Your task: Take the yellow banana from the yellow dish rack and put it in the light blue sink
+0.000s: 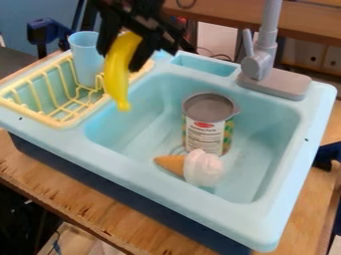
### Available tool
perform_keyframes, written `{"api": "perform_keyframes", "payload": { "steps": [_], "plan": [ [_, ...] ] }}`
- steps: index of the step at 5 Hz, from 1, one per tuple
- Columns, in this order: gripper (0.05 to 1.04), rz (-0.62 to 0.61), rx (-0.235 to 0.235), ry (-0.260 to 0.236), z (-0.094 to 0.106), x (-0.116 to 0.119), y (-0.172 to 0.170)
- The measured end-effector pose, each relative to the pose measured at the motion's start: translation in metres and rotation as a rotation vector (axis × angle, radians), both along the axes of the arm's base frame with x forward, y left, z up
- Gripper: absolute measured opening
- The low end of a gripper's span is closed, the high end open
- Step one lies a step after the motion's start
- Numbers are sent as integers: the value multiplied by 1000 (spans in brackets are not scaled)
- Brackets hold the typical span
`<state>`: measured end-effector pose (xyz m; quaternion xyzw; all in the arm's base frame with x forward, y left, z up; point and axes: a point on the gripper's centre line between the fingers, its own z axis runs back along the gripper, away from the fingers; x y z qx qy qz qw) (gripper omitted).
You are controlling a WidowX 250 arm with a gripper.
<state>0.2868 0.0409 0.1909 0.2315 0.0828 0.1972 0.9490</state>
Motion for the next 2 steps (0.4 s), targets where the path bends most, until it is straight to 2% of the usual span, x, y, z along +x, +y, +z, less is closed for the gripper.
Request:
{"api": "perform_keyframes", "payload": {
  "steps": [1,2],
  "plan": [
    [587,-9,-30,51,-23,-6,9],
    [578,-53,-155,45,-42,-7,6]
  ]
}}
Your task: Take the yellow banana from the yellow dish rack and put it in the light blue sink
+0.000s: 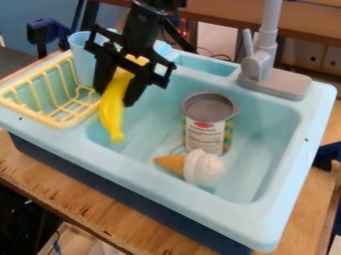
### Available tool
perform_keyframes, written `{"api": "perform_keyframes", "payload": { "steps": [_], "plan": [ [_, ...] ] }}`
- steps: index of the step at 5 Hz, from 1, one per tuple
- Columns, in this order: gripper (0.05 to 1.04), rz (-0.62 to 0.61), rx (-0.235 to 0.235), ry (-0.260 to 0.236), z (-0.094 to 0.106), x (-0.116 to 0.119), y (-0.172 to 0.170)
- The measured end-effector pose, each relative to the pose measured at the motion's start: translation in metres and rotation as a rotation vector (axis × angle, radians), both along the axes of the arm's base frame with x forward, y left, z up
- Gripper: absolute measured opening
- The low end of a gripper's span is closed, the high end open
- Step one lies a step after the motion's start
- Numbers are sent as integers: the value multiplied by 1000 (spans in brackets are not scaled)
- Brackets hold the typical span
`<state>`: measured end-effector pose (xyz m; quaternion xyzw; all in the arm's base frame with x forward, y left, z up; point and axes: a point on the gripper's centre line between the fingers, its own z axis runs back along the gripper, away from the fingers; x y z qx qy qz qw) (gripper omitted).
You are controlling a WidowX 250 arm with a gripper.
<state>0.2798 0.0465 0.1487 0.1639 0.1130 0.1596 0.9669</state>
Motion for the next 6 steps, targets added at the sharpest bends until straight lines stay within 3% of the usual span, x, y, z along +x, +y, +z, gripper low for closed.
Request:
{"api": "perform_keyframes", "payload": {
  "steps": [1,3,6],
  "plan": [
    [547,-12,-36,-52,-3,0,-5],
    [547,-53,-65,-85,-7,6,-20],
    [547,-57,-42,-55,-20,29,-17]
  ]
}}
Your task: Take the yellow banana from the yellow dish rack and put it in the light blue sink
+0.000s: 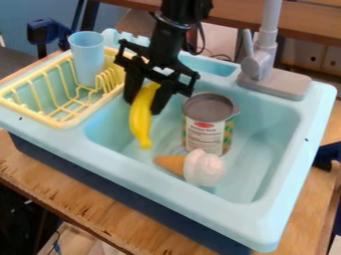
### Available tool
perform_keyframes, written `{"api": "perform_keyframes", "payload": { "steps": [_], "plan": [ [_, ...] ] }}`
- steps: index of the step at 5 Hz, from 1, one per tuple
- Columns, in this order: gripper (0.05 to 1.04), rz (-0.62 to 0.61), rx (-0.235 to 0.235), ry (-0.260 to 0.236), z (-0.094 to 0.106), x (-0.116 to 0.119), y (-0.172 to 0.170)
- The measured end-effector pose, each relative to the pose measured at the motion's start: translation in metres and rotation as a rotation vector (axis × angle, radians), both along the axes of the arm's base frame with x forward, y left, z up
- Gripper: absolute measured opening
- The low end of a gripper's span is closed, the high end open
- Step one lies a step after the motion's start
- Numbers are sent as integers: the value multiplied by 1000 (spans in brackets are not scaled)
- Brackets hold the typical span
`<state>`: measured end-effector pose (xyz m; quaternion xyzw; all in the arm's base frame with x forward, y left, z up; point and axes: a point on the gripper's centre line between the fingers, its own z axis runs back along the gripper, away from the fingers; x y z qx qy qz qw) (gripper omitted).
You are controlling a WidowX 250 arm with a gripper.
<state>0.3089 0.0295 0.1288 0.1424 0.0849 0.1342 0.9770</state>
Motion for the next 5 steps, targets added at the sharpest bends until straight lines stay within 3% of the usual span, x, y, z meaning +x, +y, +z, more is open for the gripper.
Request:
{"api": "perform_keyframes", "payload": {
  "steps": [3,4,5],
  "plan": [
    [547,14,-12,-22,-1,16,6],
    [615,-6,-32,5,-11,10,4],
    [871,-18,-46,15,-13,8,3]
  ]
}}
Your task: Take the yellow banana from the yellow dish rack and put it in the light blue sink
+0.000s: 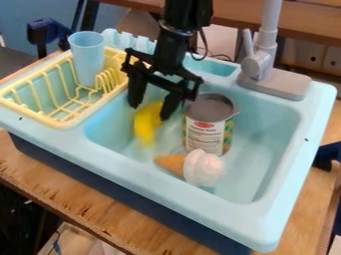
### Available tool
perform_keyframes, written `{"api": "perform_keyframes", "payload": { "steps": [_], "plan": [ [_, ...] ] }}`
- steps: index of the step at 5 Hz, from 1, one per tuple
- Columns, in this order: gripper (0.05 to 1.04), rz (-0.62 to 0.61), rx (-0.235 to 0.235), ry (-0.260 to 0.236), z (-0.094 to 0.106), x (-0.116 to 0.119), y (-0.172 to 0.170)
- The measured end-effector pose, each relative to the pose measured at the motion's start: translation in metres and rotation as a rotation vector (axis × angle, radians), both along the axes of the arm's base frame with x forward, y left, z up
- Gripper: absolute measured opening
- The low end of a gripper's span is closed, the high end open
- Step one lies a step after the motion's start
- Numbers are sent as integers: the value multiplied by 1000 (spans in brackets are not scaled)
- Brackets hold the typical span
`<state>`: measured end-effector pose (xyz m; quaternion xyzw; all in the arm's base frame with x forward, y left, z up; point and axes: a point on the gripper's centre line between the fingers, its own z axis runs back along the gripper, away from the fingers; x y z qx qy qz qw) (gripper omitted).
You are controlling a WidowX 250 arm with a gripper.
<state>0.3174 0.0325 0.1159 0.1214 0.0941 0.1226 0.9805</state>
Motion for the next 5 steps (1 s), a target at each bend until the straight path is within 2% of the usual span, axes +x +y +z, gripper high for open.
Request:
{"api": "perform_keyframes", "payload": {
  "steps": [1,3,4,5],
  "plan": [
    [992,-12,-14,-27,9,-2,-1],
    [994,-1,-10,-173,57,-24,14],
    [994,-40,-7,-240,81,-51,14],
    [994,-117,-113,-290,84,-65,2]
  ]
}}
